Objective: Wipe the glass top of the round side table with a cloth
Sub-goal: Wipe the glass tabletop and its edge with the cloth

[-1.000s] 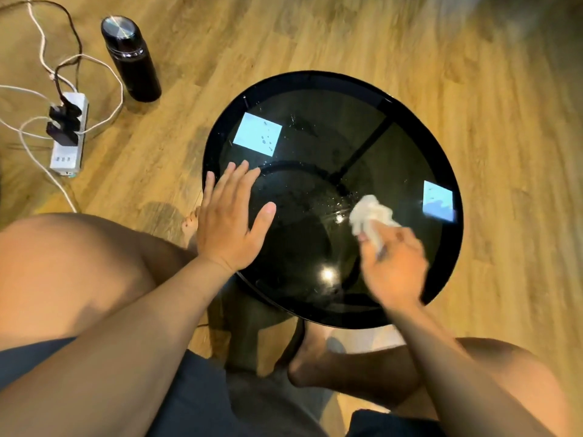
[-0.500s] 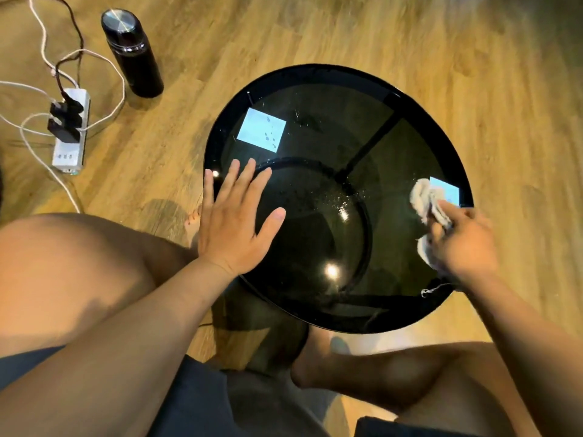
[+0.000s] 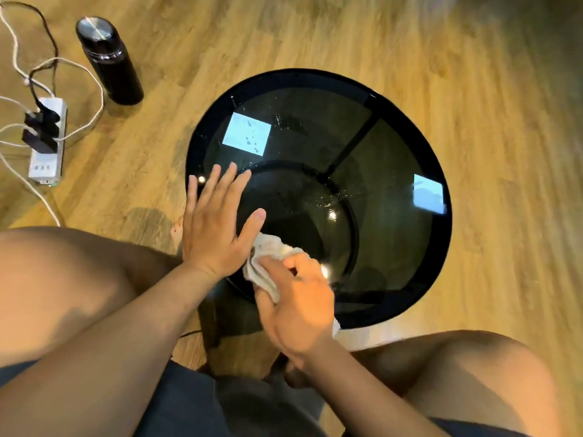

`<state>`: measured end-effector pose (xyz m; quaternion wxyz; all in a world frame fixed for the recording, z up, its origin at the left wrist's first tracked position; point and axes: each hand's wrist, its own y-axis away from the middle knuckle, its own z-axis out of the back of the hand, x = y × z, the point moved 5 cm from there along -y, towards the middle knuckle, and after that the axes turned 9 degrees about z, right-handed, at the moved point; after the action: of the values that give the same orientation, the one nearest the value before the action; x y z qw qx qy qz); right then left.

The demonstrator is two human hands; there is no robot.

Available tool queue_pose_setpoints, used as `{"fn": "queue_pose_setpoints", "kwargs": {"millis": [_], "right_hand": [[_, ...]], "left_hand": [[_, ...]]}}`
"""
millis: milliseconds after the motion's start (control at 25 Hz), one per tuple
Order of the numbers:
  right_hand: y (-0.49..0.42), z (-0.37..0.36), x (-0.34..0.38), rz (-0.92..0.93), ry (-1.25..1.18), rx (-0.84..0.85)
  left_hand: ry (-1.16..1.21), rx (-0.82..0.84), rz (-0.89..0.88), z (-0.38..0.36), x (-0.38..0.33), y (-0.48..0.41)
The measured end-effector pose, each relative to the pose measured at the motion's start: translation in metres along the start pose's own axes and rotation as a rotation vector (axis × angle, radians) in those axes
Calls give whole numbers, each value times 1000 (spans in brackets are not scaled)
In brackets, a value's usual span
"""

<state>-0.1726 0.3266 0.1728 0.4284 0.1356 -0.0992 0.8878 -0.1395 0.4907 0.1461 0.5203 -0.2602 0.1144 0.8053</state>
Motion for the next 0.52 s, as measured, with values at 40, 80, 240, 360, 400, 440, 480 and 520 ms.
{"fn": "queue_pose_setpoints", "kwargs": {"millis": [40, 80, 240, 360, 400, 440, 480, 520], "right_hand": [[1, -4, 9, 79, -37, 45], [0, -3, 3, 148, -29, 85], [4, 38, -116, -85, 148, 120], [-4, 88, -228, -412, 228, 69], [-7, 99, -247, -495, 219, 30], [-9, 100, -256, -544, 224, 8], [-8, 96, -252, -562, 242, 2], [-5, 88, -242, -559, 253, 0]], "left_hand": [[-6, 3, -12, -1, -1, 0], [-17, 7, -20, -2, -1, 0], [-47, 0, 3, -2, -1, -1], [-32, -6, 15, -1, -1, -1], [-25, -7, 17, -2, -1, -2], [-20, -11, 19, -1, 0, -2], [-18, -15, 21, -2, 1, -2], [-14, -19, 23, -2, 1, -2]]}}
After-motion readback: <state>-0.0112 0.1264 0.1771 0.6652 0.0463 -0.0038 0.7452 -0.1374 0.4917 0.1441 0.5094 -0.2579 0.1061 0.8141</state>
